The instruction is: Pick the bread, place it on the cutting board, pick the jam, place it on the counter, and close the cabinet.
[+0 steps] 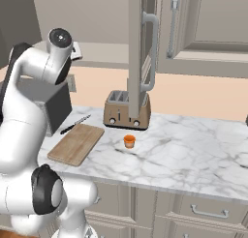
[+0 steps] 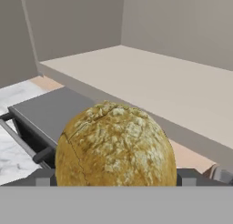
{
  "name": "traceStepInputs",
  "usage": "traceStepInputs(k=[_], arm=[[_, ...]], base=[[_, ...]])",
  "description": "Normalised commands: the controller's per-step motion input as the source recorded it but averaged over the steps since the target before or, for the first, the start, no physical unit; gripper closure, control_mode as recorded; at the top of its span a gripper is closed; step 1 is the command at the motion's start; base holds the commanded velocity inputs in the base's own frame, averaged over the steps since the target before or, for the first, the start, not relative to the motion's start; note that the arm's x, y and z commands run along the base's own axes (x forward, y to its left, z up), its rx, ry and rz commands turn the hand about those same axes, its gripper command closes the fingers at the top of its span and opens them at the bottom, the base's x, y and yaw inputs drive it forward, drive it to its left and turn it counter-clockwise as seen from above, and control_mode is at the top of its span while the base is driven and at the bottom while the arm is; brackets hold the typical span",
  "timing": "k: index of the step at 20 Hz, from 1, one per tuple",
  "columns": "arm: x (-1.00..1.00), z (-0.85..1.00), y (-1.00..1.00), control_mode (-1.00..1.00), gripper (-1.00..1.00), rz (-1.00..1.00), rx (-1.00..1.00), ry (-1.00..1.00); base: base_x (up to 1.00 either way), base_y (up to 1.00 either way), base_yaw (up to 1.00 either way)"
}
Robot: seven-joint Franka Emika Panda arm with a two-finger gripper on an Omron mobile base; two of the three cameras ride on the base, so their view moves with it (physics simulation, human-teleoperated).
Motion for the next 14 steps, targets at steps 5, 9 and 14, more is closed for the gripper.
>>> traceStepInputs(k=[5,9,14], arm=[[-0.42,0.00,-0.12,-1.00,1.00,0.00,0.00,0.00],[-0.37,-0.01,-0.09,-1.00,1.00,-0.01,0.00,0.00],[-0.25,-0.03,-0.06,-1.00,1.00,-0.02,0.00,0.04]], base=[[0.00,0.00,0.00],[0.00,0.00,0.00],[0.00,0.00,0.00]])
